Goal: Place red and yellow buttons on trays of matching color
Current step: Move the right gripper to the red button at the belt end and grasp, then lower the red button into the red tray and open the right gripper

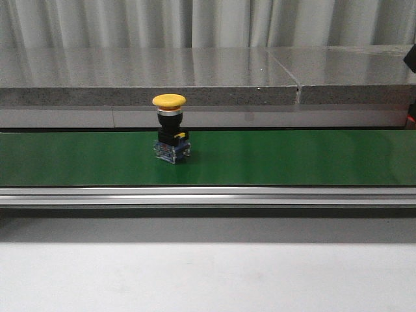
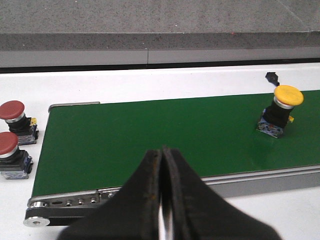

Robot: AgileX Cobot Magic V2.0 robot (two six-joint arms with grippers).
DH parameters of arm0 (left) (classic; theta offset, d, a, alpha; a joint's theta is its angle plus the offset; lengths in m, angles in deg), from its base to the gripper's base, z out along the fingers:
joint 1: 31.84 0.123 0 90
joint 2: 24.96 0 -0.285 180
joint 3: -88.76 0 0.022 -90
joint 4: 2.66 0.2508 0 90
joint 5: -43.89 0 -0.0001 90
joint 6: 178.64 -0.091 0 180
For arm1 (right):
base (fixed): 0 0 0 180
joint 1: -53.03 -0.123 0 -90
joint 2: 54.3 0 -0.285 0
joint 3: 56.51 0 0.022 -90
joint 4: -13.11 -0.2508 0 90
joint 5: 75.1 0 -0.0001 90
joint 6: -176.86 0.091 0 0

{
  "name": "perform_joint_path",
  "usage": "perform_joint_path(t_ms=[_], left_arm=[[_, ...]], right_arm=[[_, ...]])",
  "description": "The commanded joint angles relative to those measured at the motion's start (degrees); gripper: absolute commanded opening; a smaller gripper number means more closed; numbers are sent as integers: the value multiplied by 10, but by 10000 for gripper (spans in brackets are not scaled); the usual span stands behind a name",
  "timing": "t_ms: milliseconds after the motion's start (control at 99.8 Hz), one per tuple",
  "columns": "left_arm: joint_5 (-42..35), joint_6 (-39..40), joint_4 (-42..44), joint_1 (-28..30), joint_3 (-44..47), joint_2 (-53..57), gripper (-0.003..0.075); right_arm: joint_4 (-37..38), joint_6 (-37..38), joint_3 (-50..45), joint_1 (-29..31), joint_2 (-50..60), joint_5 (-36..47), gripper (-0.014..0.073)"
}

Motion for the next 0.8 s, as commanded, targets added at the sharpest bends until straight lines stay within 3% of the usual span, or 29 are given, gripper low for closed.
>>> perform_joint_path(t_ms=[0, 140, 321, 501, 792], left_arm=[[-45, 6, -2, -1, -16, -2, -19], [-45, 6, -2, -1, -16, -2, -19], [-45, 6, -2, -1, -16, -2, -19], [-45, 6, -2, -1, -16, -2, -19], [-45, 6, -2, -1, -16, -2, -19]], right_arm=[[-7, -2, 43, 1, 16, 5, 21], [-7, 0, 94, 17, 12, 4, 21], [-7, 0, 179, 78, -30, 0, 21], [-12, 0, 276, 134, -111, -2, 21], [-22, 0, 405, 167, -253, 18, 21]])
